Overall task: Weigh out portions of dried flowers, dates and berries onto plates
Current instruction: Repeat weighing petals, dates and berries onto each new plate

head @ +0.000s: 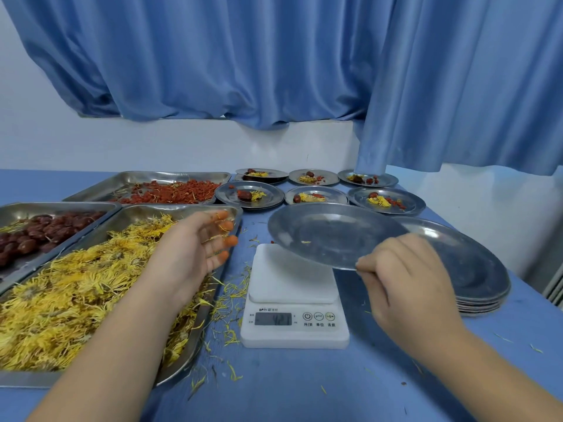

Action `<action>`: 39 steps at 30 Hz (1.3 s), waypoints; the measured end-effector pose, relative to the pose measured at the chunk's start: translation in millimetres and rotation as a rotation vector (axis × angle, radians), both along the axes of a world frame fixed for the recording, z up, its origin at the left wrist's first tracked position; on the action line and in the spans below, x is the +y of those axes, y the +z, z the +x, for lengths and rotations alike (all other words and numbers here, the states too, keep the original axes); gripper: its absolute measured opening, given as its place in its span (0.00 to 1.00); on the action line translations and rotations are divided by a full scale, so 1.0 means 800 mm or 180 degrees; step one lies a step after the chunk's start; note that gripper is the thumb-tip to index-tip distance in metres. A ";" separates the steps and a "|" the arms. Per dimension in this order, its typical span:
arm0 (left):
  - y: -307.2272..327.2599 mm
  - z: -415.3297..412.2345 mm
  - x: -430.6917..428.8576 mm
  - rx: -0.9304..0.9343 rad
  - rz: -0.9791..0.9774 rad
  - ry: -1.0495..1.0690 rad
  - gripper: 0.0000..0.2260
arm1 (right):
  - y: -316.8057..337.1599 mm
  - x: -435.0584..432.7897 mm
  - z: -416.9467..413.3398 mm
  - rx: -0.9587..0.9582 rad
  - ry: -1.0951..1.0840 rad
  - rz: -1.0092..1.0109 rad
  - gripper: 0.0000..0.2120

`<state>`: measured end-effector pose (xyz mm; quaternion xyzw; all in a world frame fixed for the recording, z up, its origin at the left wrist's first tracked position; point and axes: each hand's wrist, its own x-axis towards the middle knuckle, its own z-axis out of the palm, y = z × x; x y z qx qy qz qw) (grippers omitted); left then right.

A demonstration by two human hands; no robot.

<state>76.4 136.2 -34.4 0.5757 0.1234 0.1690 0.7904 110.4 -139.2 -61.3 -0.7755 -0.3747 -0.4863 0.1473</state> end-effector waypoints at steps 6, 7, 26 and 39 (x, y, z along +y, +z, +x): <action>0.002 -0.002 0.003 -0.0195 -0.0085 0.0256 0.08 | -0.021 0.030 -0.013 -0.0057 0.0355 -0.0381 0.06; 0.002 -0.002 0.002 -0.0198 -0.0088 0.0251 0.08 | -0.023 0.033 -0.013 -0.0030 0.0347 -0.0421 0.08; 0.002 -0.003 0.000 -0.0157 -0.0071 0.0133 0.07 | -0.018 0.022 -0.016 0.1173 0.0325 -0.0566 0.03; -0.001 -0.002 0.000 -0.0114 0.0071 0.0077 0.08 | 0.008 -0.014 -0.018 0.2551 0.0291 -0.1174 0.17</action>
